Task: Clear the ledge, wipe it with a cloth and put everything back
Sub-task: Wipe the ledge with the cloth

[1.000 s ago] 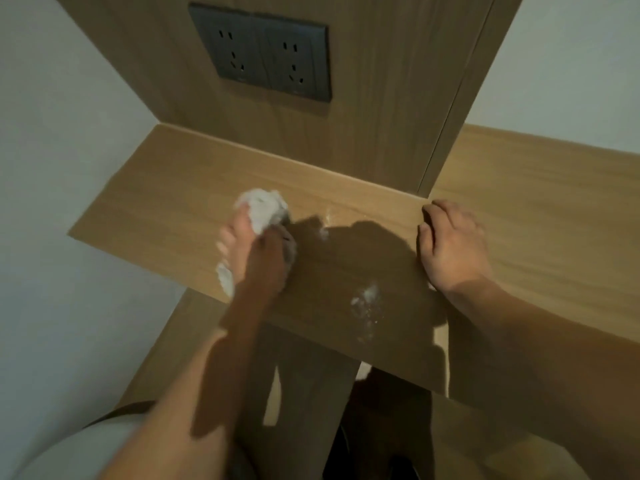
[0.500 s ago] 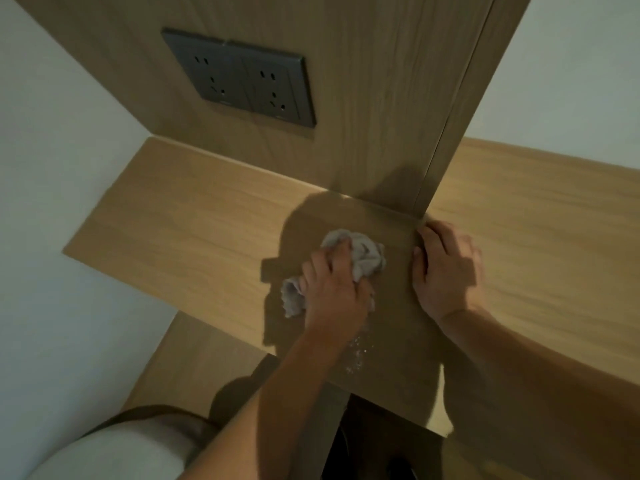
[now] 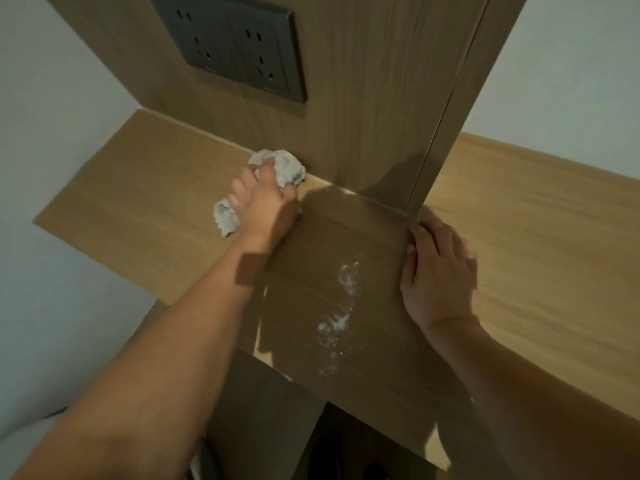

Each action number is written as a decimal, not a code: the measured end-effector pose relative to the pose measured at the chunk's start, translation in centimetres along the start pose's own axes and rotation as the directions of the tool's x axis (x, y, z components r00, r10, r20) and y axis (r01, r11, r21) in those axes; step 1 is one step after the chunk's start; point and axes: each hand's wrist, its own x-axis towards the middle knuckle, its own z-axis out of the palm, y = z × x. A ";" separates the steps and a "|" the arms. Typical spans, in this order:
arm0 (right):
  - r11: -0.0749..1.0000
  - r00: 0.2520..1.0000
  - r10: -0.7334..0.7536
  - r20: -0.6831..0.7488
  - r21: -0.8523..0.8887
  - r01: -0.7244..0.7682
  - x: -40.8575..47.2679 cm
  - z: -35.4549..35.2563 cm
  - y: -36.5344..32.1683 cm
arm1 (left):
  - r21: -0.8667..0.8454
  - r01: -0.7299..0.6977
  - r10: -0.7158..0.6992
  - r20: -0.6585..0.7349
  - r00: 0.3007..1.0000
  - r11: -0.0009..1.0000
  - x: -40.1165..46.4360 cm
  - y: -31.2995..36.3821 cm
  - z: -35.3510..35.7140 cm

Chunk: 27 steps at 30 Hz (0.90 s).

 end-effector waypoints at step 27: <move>0.998 0.994 0.057 0.096 -0.003 -0.057 0.5 -1.0 -0.4 | -0.049 -0.080 0.077 -0.057 0.995 0.996 -8.0 -7.1 -2.4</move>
